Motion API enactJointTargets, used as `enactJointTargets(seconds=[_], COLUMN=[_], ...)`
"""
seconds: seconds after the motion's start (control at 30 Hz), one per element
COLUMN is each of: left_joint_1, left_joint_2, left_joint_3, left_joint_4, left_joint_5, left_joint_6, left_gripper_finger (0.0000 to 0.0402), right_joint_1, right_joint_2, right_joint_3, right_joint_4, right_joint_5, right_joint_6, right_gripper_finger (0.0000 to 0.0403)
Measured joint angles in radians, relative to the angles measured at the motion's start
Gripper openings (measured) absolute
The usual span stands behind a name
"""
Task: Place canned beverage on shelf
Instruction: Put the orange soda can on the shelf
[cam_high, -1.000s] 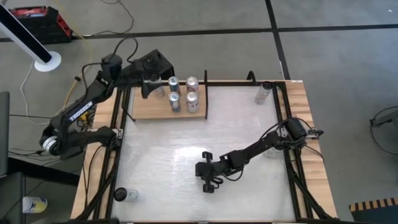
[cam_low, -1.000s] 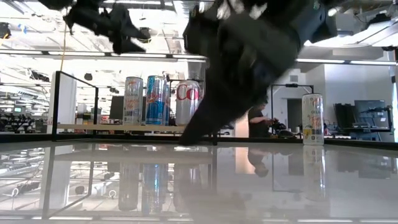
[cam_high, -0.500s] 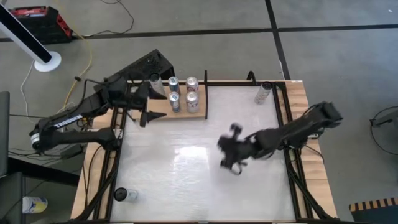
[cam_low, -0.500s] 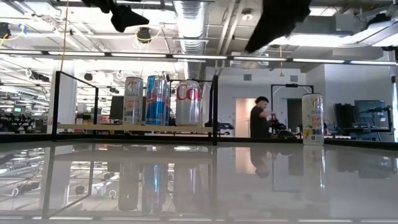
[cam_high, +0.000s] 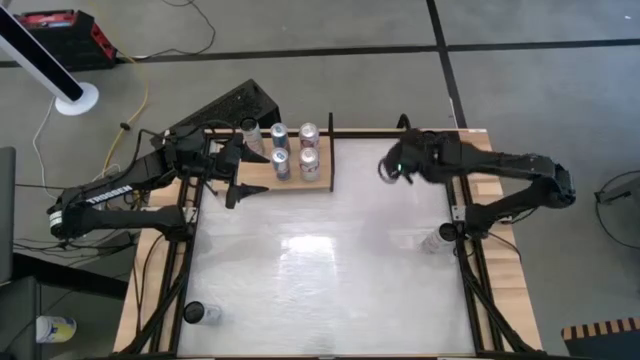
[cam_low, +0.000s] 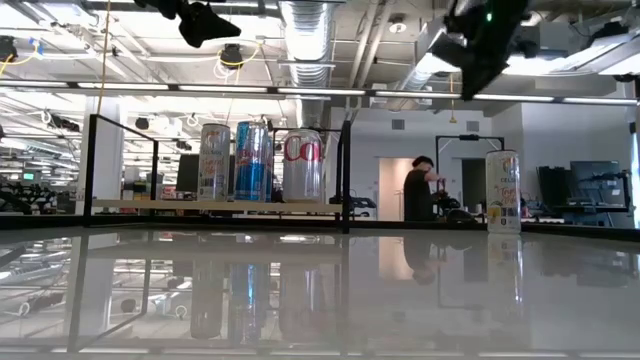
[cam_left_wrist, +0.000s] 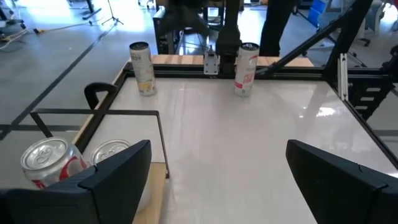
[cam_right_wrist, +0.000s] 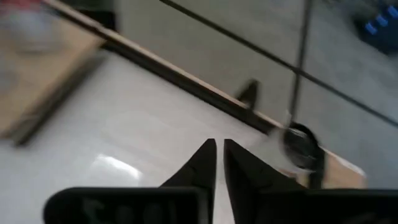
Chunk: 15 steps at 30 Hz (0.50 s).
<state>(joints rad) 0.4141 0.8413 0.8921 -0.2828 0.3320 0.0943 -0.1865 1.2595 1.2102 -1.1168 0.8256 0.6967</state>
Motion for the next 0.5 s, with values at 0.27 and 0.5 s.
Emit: enactJointTargets(seconds=[0.27,0.5], left_joint_1=[0.000,0.000], left_joint_2=[0.003,0.005], left_joint_3=[0.000,0.000], left_joint_4=[-0.028,-0.036], left_joint_5=[0.001,0.001], left_joint_6=[0.044,0.060], left_gripper_finger=[0.0357,0.0357], right_joint_1=[-0.264,-0.365], right_joint_2=[-0.005,-0.004], right_joint_3=[0.000,-0.017], right_joint_4=[-0.064,-0.064], right_joint_5=[-0.016,-0.037], right_joint_6=[0.005,-0.011], right_gripper_finger=[0.0159,0.0307])
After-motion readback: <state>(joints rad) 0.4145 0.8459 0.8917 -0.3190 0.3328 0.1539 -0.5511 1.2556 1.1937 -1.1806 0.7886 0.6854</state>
